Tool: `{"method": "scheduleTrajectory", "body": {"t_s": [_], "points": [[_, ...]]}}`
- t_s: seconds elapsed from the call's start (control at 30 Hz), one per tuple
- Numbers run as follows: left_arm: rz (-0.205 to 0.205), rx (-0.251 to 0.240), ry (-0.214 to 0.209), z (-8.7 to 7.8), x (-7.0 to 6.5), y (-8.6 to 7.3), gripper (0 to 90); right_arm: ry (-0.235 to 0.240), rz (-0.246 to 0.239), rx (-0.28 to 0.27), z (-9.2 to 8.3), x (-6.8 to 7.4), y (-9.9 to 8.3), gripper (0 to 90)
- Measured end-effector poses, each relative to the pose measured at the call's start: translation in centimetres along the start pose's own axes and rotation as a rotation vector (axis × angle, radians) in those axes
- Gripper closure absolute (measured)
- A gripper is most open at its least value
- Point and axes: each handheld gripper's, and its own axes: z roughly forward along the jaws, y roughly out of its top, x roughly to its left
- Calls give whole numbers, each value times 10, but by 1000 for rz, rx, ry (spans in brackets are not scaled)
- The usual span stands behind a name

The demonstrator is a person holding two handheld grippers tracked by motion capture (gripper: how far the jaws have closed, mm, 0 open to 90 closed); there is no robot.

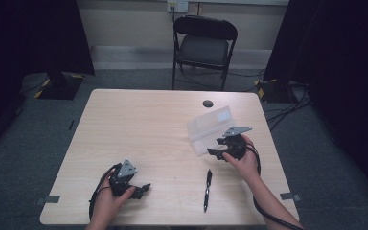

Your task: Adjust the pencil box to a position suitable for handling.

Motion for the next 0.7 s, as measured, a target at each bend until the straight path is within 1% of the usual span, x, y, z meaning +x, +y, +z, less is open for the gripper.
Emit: {"method": "scheduleTrajectory", "body": {"t_s": [0.07,0.1,0.13,0.17,0.2,0.23,0.27,0.3,0.33,0.4,0.43,0.47,0.5,0.53,0.57,0.67,0.7], "points": [[0,0,0,0,0,0,131,0,-15,0,3,-1,0,320],[0,0,0,0,0,0,131,0,-15,0,3,-1,0,320],[1,1,0,0,0,0,131,3,-23,8,7,-2,1,299],[0,0,0,0,0,0,131,3,-23,8,7,-2,1,299],[0,1,0,0,0,0,131,6,-42,25,11,-2,2,296],[0,1,0,0,0,0,131,6,-42,25,11,-2,2,296],[1,1,0,0,0,0,131,3,-56,42,15,-1,2,298],[1,1,0,0,0,0,131,3,-56,42,15,-1,2,298],[1,0,0,0,0,0,131,4,-57,51,17,0,2,314],[1,0,0,0,0,0,131,10,-50,53,21,3,-2,383],[1,0,0,0,0,0,131,10,-50,53,21,3,-2,383],[1,1,0,0,0,0,131,11,-44,50,22,4,-2,427],[0,0,0,0,0,0,131,22,-32,48,22,5,-3,458],[0,0,0,0,0,0,131,27,-34,45,22,6,-2,497],[0,0,0,0,0,0,131,27,-34,45,22,6,-2,497],[0,0,0,0,0,0,131,30,-46,46,23,11,-1,561],[0,0,0,0,0,0,131,29,-44,46,23,11,-1,563]]}}
